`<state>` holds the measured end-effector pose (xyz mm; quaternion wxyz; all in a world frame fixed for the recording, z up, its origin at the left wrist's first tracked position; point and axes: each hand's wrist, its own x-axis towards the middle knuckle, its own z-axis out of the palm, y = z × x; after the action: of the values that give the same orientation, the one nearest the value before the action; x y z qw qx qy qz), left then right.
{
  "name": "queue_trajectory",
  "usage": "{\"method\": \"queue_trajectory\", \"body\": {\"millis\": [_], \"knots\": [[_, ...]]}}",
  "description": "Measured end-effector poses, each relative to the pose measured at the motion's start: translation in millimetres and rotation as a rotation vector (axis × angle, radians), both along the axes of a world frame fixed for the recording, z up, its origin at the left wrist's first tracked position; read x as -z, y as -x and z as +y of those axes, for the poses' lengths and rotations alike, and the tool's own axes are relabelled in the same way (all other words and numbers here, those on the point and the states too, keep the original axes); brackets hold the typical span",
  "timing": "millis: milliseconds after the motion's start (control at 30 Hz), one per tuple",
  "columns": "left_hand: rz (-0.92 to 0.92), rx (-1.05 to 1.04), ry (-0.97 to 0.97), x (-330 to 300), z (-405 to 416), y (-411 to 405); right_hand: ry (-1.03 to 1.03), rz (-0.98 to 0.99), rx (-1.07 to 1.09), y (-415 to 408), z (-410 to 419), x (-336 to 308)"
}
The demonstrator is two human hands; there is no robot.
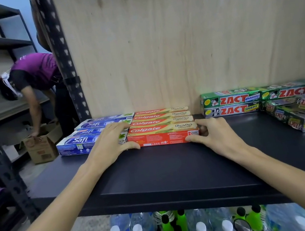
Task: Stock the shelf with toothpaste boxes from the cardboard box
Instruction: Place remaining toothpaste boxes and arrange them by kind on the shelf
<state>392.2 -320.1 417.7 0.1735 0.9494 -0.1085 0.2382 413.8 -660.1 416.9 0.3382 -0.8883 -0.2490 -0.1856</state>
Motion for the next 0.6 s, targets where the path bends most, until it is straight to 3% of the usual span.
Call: {"method": "queue_trajectory", "body": {"millis": [533, 600], "knots": [[0.038, 0.058, 0.065, -2.7, 11.1, 4.4, -0.029, -0.001, -0.051, -8.4, -1.7, 4.5], [-0.012, 0.007, 0.007, 0.7, 22.1, 7.0, -0.03, 0.004, -0.053, -7.8, -1.6, 4.0]]}}
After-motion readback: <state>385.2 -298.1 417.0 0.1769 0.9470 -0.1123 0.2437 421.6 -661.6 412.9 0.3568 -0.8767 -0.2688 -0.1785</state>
